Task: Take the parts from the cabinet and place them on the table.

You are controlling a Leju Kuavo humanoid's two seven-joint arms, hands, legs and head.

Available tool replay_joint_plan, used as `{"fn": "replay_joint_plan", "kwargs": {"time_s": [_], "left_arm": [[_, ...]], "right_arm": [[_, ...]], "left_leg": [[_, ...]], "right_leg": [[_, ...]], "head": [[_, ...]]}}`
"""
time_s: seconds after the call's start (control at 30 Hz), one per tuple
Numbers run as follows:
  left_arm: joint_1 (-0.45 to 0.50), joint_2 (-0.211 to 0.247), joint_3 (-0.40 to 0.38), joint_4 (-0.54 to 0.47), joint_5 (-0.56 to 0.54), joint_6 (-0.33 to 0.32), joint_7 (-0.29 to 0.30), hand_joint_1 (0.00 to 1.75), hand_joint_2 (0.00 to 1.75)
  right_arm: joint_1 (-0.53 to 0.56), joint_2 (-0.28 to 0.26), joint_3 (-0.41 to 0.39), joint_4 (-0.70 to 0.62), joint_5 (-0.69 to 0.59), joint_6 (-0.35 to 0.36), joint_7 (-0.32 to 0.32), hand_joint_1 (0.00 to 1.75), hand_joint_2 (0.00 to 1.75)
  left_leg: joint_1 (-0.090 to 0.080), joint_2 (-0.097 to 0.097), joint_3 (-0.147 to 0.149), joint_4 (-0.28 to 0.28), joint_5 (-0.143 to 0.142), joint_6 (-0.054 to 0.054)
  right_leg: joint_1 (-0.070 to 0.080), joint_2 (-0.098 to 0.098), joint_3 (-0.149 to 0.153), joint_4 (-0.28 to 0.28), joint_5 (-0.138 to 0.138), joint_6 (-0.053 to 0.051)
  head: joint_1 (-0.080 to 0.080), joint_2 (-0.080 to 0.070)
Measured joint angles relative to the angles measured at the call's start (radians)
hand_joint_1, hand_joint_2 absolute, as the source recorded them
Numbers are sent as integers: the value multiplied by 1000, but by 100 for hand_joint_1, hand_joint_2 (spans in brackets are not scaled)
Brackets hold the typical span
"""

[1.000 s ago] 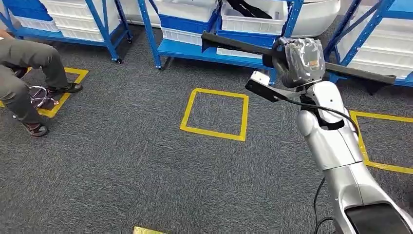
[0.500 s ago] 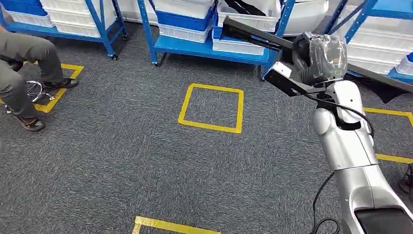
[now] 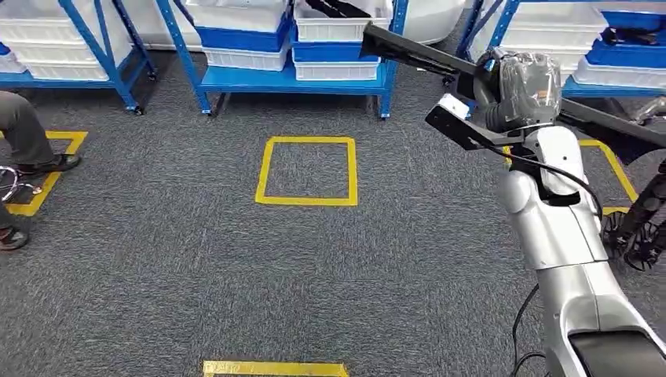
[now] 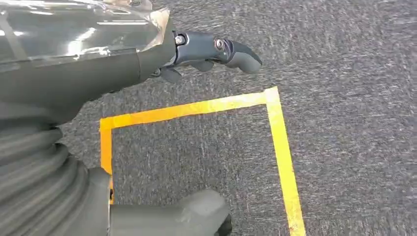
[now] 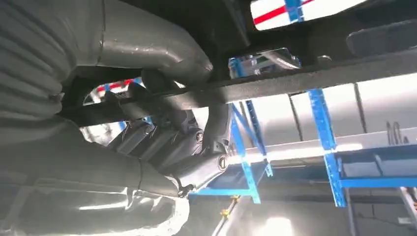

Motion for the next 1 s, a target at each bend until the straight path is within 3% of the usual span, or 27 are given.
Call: {"fn": "replay_joint_plan", "kwargs": {"time_s": [0.03,0.07,0.13,0.17,0.2,0.23,0.27,0.33,0.37,0.4,0.43,0.47,0.5,0.53,0.57,0.6,0.67,0.7,0.73,0.77,0.83,0.87,0.9,0.93,0.97,1.0], "left_arm": [[0,0,2,0,0,0,0,0,175],[1,-1,3,0,0,0,-2,0,175],[1,-2,5,0,0,1,-4,0,175],[0,-3,5,0,0,2,-6,0,175],[-1,-8,5,0,0,2,-6,0,175],[-1,-8,6,0,0,2,-8,0,175],[0,-8,6,0,0,2,-8,0,175],[2,-8,7,0,-1,2,-10,0,175],[2,-8,7,0,-2,2,-11,0,175],[2,-8,7,0,-3,2,-11,0,175],[2,-9,8,0,-3,2,-11,0,175],[2,-10,8,0,-4,2,-11,0,175],[1,-10,8,0,-5,2,-11,0,175],[1,-10,9,0,-5,2,-11,0,175],[1,-11,9,0,-5,2,-11,0,175],[0,-11,9,0,-5,2,-11,0,175],[-1,-11,9,0,-5,2,-11,0,175],[-1,-11,9,-1,-5,2,-11,0,175],[-2,-10,9,0,-5,2,-11,0,175],[-2,-11,9,0,-5,3,-12,0,175],[2,-11,10,0,-5,3,-11,0,175],[3,-11,10,0,-5,3,-11,0,175],[3,-11,10,0,-6,2,-11,0,175],[3,-11,10,0,-7,0,-11,0,175],[2,-11,10,0,-10,-2,-9,0,175],[2,-10,10,0,-14,-4,-6,0,175]], "right_arm": [[-7,3,0,5,4,0,0,166,175],[-21,3,0,12,5,2,0,166,175],[-31,3,-2,21,6,2,0,166,175],[-34,2,-4,24,7,3,0,166,175],[-36,-1,-6,28,8,3,0,166,175],[-41,-2,-8,30,8,3,0,166,175],[-47,1,-8,34,8,4,0,166,175],[-50,2,-8,42,9,6,0,166,175],[-49,2,-8,47,10,6,1,166,175],[-50,2,-8,52,13,8,4,166,175],[-51,1,-8,56,13,10,6,166,175],[-60,1,-8,61,13,13,6,166,175],[-72,1,-8,66,13,17,7,166,175],[-86,1,-8,68,13,18,7,166,175],[-98,3,-8,70,13,18,8,166,175],[-103,2,-8,72,13,18,8,166,175],[-104,-3,-10,78,13,18,12,166,175],[-105,-5,-10,79,13,18,12,166,175],[-109,-3,-10,79,14,18,12,166,175],[-110,-2,-10,80,14,18,12,166,175],[-109,4,-9,85,13,18,13,166,175],[-108,5,-8,88,13,19,13,166,175],[-108,5,-8,92,13,21,13,166,175],[-108,5,-8,95,13,21,14,166,175],[-109,5,-8,97,13,21,15,166,175],[-110,4,-8,97,13,21,16,166,175]], "left_leg": [[5,-56,20,-35,-8,4],[5,-51,21,-51,-6,4],[-3,-25,18,-54,-9,7],[-4,-13,20,-61,-4,14],[4,4,21,-74,6,27],[0,14,21,-76,10,33],[-2,28,17,-76,12,38],[-6,57,11,-76,14,40],[-6,70,8,-75,15,41],[-7,82,7,-75,16,41],[-7,96,7,-75,16,41],[-7,111,7,-74,16,41],[-8,123,7,-71,15,39],[-15,135,7,-69,13,36],[-21,145,3,-66,11,30],[-24,154,4,-65,13,27],[-23,175,6,-67,15,22],[-20,173,-1,-63,7,15],[-14,118,-5,-41,-16,5],[-11,74,-29,17,-58,2],[-7,46,-99,172,-134,-6],[-6,43,-126,231,-150,-9],[-4,43,-130,243,-141,-10],[-1,43,-111,205,-109,-10],[2,37,-74,137,-68,-9],[6,19,-30,52,-27,-7]], "right_leg": [[1,8,-6,1,2,4],[5,18,-14,6,6,10],[-5,43,-29,-1,19,30],[-2,55,-34,-5,25,39],[5,32,-45,3,18,39],[6,-19,-61,32,-2,38],[6,-50,-94,101,-40,32],[5,-63,-166,264,-104,31],[5,-63,-184,314,-117,36],[5,-64,-178,313,-112,42],[5,-67,-143,264,-93,51],[5,-78,-88,172,-61,59],[5,-108,-32,75,-32,64],[9,-166,7,-1,-26,58],[27,-152,13,-4,-18,45],[20,-136,4,-4,-15,37],[21,-113,-2,-2,-10,30],[1,-101,3,-9,-2,17],[1,-91,-1,-9,1,12],[-1,-85,-3,-8,4,3],[-1,-61,-10,-8,9,-3],[0,-47,-12,-8,11,-5],[0,-34,-13,-7,12,-4],[-1,-18,-13,-6,13,-2],[-2,-5,-13,-4,14,0],[-2,7,-13,-1,15,1]], "head": [[2,0],[5,0],[1,0],[-1,0],[2,0],[2,0],[10,0],[10,0],[13,0],[13,0],[13,0],[14,0],[13,0],[15,0],[15,0],[13,0],[15,0],[15,0],[11,0],[10,0],[9,0],[9,0],[10,0],[8,0],[9,0],[8,0]]}}
